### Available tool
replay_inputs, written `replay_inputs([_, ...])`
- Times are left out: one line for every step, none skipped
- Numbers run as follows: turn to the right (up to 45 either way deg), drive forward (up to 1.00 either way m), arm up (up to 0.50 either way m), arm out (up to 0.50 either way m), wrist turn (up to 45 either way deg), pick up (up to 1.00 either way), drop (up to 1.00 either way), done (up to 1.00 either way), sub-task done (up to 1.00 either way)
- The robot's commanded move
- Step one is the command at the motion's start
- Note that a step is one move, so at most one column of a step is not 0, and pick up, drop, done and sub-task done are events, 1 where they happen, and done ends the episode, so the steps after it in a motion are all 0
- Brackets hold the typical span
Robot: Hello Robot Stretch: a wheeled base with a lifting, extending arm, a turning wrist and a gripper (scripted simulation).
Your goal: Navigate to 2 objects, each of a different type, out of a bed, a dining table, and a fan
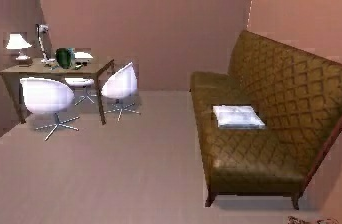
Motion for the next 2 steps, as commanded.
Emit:
replay_inputs([0.0,1.00,0.00,0.00,0.0,0.00,0.00,0.00,0.00])
replay_inputs([0.0,1.00,0.00,0.00,0.0,0.00,0.00,0.00,0.00])
